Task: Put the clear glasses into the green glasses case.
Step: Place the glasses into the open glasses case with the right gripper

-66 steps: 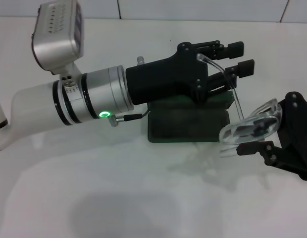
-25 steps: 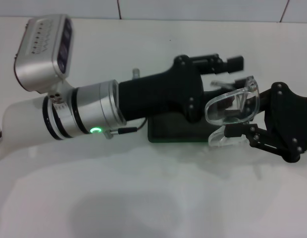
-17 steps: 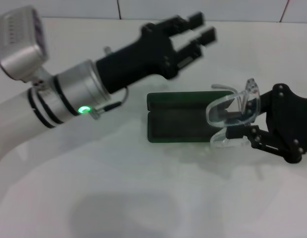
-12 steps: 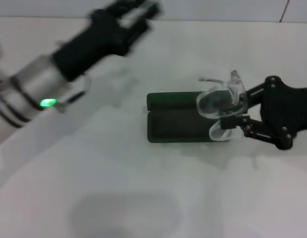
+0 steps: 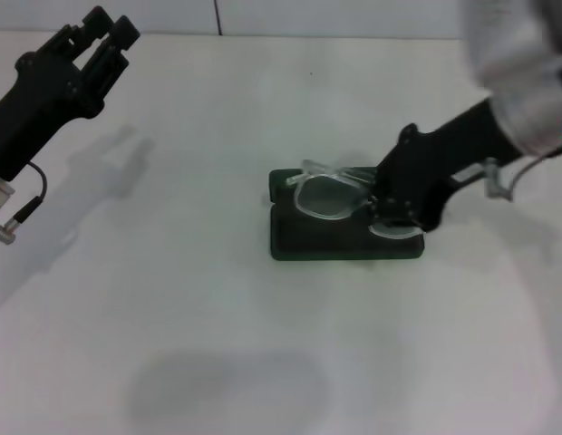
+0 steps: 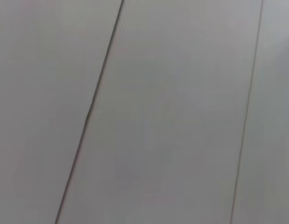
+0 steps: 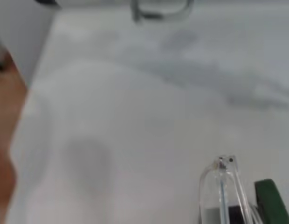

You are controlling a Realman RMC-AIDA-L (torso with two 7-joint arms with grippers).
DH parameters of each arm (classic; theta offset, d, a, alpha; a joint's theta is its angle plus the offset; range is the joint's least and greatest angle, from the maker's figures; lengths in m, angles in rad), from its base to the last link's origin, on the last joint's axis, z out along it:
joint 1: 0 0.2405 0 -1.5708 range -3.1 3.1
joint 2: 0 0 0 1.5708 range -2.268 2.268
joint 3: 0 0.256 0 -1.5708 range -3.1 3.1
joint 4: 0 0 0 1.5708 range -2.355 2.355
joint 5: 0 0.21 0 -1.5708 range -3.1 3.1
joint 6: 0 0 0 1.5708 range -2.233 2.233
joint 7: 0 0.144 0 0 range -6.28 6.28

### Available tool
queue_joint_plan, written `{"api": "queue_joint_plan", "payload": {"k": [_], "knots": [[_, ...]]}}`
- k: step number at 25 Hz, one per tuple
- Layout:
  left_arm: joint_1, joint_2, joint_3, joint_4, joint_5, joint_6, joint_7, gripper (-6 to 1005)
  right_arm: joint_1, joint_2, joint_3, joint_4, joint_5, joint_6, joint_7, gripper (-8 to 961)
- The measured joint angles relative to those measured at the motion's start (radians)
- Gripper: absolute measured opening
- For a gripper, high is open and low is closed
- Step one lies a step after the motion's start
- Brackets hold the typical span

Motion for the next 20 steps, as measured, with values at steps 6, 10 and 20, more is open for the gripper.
{"api": "queue_joint_plan", "payload": {"k": [6, 10, 20], "knots": [[0.011, 0.001, -0.001, -0.004, 0.002, -0.003, -0.014, 427, 0.154, 0.004, -0.150, 0.172, -0.104, 0.148, 0.105, 116], [0.008, 0.002, -0.001, -0.007, 0.003, -0.005, -0.015, 427, 0.188, 0.006, -0.209, 0.202, -0.158, 0.185, 0.140, 117], [-0.002, 0.003, 0.003, -0.007, 0.003, -0.013, -0.016, 427, 0.200, 0.006, -0.292, 0.224, -0.205, 0.213, 0.185, 117]]}}
